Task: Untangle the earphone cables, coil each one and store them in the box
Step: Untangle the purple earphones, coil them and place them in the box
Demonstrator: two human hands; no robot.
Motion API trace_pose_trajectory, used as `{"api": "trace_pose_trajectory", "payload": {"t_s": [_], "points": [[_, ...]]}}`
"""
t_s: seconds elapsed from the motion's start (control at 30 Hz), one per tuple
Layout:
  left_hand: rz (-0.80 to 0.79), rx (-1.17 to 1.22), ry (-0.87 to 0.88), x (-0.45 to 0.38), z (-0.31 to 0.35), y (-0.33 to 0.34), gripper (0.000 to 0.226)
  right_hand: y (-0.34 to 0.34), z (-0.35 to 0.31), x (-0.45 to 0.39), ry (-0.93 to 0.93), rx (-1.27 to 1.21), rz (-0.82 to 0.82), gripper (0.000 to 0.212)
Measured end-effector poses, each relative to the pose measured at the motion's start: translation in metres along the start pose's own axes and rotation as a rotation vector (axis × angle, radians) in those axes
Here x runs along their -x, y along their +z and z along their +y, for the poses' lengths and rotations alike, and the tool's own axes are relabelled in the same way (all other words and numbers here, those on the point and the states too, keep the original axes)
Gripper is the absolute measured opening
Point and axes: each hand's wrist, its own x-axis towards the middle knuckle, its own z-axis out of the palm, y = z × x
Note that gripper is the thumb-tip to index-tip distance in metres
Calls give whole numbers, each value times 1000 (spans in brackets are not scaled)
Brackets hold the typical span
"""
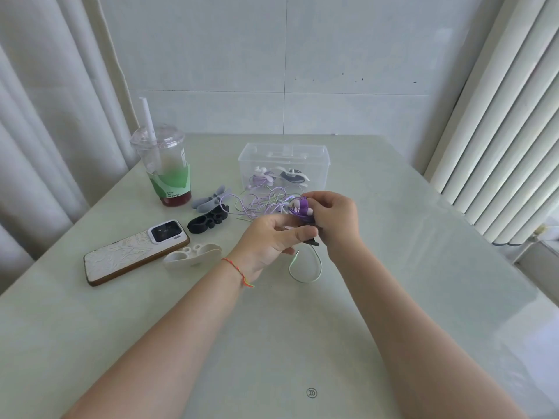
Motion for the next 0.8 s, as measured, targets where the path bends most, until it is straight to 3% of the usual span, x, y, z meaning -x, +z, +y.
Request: {"api": "trace_pose_trajectory", "payload": {"t_s": [0.17, 0.3, 0.37, 0.67, 0.8], "points": [[142, 8, 9, -4, -4, 6, 51, 2, 4, -3, -21, 50, 67, 15], [238, -35, 84, -4, -2, 11, 21, 2, 4, -3, -40, 90, 121, 18], [273, -86, 131, -5, -3, 10, 22, 2, 4, -3, -33, 84, 110, 17], [125, 69, 25, -1, -1, 11, 21, 3, 5, -3, -6, 75, 101, 15], [58, 117, 10, 0, 2, 9, 22, -3, -4, -2, -93, 61, 203, 21]]}}
